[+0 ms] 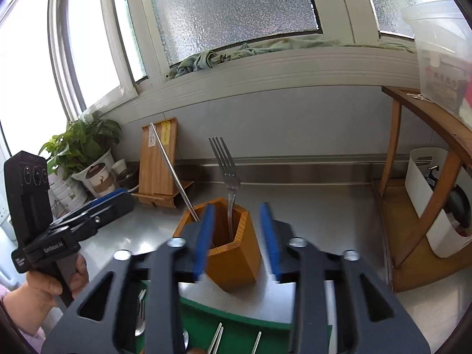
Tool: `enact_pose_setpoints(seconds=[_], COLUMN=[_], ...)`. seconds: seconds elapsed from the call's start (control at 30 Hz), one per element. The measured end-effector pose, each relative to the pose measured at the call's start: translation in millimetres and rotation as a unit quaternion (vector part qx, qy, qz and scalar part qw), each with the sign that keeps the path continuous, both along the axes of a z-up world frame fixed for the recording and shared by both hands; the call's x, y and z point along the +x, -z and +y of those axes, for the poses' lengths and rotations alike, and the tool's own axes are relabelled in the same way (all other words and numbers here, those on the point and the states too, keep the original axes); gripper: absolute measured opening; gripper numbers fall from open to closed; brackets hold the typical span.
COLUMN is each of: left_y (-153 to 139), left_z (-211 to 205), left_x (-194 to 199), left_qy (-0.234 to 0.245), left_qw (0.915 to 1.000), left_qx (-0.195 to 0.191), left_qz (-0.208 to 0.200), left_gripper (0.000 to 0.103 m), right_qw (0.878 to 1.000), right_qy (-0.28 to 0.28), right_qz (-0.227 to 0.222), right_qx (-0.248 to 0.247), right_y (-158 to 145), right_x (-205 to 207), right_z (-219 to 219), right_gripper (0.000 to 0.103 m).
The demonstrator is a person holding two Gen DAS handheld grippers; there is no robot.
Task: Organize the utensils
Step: 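Lower the chopstick into the orange holder with the left tool while the right tool drops the fork in, then move both open tools back over the green tray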
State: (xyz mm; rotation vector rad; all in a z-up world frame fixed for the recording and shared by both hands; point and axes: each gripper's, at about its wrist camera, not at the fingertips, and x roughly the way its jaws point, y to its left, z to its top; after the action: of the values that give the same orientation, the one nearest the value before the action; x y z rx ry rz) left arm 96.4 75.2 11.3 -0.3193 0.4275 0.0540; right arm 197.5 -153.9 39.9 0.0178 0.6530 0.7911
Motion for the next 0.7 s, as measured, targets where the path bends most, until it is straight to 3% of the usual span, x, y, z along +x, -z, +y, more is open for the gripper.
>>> enact_pose_setpoints(seconds=[0.03,0.1,0.17,0.3,0.43,0.53,0.6,0.63,0.67,0.7], left_y=[-5,-12,-17,-17,4,32,50,59,66,72], left_z=[1,2,0,-13,-28,-38,-44,-47,-49,-51], left_x=[-7,-22,-36,-53,-58,-61,-63,-64,-65,-67], left_qy=[-0.004,-0.006,0.002,0.027,0.043,0.045,0.047,0.051,0.056,0.058], left_qw=[1.0000,0.9996,0.9988,0.9933,0.9785,0.9598,0.9463,0.9395,0.9343,0.9288], left_qx=[-0.002,-0.009,-0.018,-0.019,-0.039,-0.043,-0.040,-0.041,-0.042,-0.039], left_qz=[0.004,0.025,0.046,0.111,0.198,0.274,0.317,0.336,0.350,0.364], left_gripper=[0.085,0.093,0.095,0.095,0.095,0.094,0.085,0.081,0.072,0.062], right_qw=[1.000,1.000,0.999,0.992,0.977,0.960,0.946,0.939,0.934,0.930], right_qy=[0.008,0.005,-0.002,-0.034,-0.073,-0.076,-0.083,-0.091,-0.095,-0.099], right_qz=[0.001,0.012,0.034,0.097,0.159,0.212,0.241,0.254,0.261,0.262], right_qx=[0.002,-0.007,-0.019,-0.068,-0.122,-0.167,-0.202,-0.212,-0.225,-0.236], right_y=[-5,-13,-18,-16,1,22,40,48,54,59], right_x=[-4,-12,-21,-38,-59,-71,-79,-83,-88,-92], right_z=[-8,-20,-30,-37,-33,-30,-26,-25,-23,-21], right_gripper=[0.086,0.088,0.100,0.100,0.100,0.098,0.080,0.065,0.050,0.043])
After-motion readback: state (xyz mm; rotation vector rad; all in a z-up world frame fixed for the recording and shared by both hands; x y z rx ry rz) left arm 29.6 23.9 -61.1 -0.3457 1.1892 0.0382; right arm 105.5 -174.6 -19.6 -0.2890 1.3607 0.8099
